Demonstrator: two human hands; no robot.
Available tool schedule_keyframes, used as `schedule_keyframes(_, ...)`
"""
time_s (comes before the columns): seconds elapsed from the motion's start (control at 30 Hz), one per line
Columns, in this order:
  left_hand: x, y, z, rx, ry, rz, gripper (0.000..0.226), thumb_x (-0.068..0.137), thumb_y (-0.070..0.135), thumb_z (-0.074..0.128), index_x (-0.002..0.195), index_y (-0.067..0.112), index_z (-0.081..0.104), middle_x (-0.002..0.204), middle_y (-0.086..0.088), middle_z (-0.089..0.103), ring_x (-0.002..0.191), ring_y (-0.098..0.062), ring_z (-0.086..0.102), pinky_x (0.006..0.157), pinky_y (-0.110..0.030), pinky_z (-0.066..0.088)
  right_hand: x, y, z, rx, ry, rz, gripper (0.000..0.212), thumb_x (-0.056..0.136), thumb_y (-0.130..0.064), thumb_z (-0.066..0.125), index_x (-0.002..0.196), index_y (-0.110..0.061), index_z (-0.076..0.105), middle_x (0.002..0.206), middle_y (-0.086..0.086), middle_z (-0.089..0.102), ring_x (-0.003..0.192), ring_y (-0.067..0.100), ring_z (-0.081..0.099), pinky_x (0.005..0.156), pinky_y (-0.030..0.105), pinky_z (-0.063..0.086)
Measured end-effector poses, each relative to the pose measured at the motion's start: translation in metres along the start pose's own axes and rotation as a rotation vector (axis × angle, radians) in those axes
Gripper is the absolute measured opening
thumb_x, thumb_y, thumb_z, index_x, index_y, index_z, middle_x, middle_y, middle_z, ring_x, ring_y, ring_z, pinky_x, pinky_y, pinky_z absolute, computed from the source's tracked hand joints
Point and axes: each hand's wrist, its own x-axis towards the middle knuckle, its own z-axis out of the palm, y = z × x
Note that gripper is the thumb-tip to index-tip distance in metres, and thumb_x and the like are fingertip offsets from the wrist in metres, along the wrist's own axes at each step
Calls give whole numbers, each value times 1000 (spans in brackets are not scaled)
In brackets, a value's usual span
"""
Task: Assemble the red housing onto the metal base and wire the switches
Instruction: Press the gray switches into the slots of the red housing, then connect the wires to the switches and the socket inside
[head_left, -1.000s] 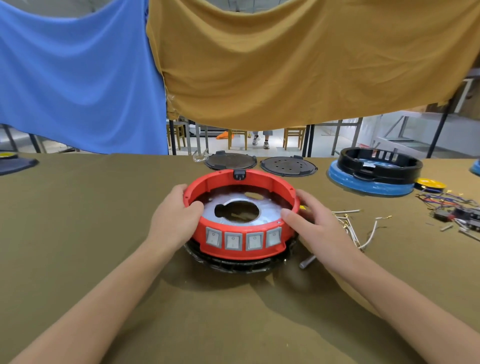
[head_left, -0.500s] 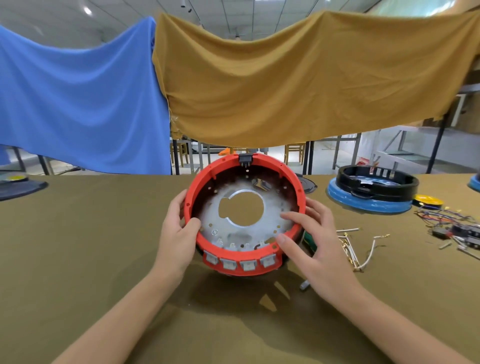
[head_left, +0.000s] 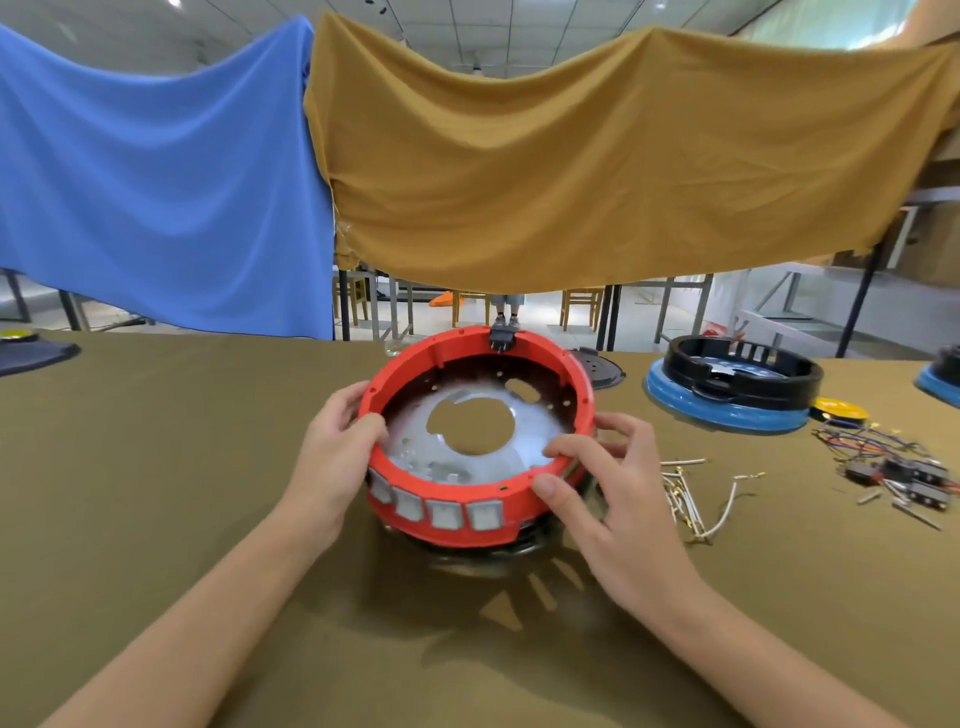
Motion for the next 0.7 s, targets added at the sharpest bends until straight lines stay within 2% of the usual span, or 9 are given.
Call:
schedule_keyframes(0.1,10,2,-14,45,-5,-112,41,82,-4,47,102,23,71,66,9,70,44,-3,55,41,-12,41,2,0,0,-100,-101,-55,57,84,-71,50,132,-41,54,127,-12,33,120,8,40,100,15,33)
schedule_keyframes(0.13,12,2,-18,62,-26,-143,40,83,-4,47,99,22,72,59,7,68,40,-5,53,39,-12,39,2,1,1,-119,-147,-57,61,83,-73,50,135,-42,52,128,-13,34,122,6,38,101,13,31)
schedule_keyframes(0.2,14,0,-21,109,-59,-173,36,84,-3,49,98,22,71,54,7,65,37,-6,50,36,-11,37,2,4,1,-156,-199,-62,61,81,-75,49,128,-38,59,127,-13,38,122,6,34,99,11,27)
schedule_keyframes(0.27,13,0,-22,117,-89,-183,28,88,1,56,100,21,70,58,9,66,42,-4,56,38,-11,39,2,6,0,-179,-191,-67,57,81,-73,50,111,-29,69,122,-11,45,121,7,33,96,10,27)
schedule_keyframes(0.37,12,-2,-21,92,-139,-173,23,92,11,64,113,20,67,94,1,73,68,-11,68,56,-22,50,3,8,-1,-182,-173,-103,52,82,-69,53,99,-23,69,110,-13,53,116,8,36,94,11,31)
schedule_keyframes(0.43,12,-3,-20,116,-165,-167,31,92,13,63,122,22,62,107,-2,68,75,-14,67,64,-25,48,3,6,0,-187,-174,-126,51,82,-68,54,97,-22,70,105,-13,54,112,9,37,92,9,32)
schedule_keyframes(0.5,12,-4,-17,201,-191,-156,41,90,6,57,125,26,58,103,0,65,66,-10,63,65,-27,46,2,3,1,-185,-182,-120,50,81,-68,56,96,-23,71,102,-13,54,111,8,37,91,8,31)
schedule_keyframes(0.6,9,-7,-11,309,-182,-130,51,84,1,44,122,31,59,89,3,67,48,-3,55,52,-21,43,5,-1,-2,-71,-225,-55,42,84,-65,56,97,-29,72,102,-17,55,113,4,39,91,7,29)
schedule_keyframes(0.7,10,-9,-9,295,-116,-91,55,80,-4,41,122,25,62,88,5,63,40,-2,50,41,-14,41,19,8,-13,126,-71,111,20,95,-43,54,98,-32,69,101,-17,62,106,0,52,88,18,40)
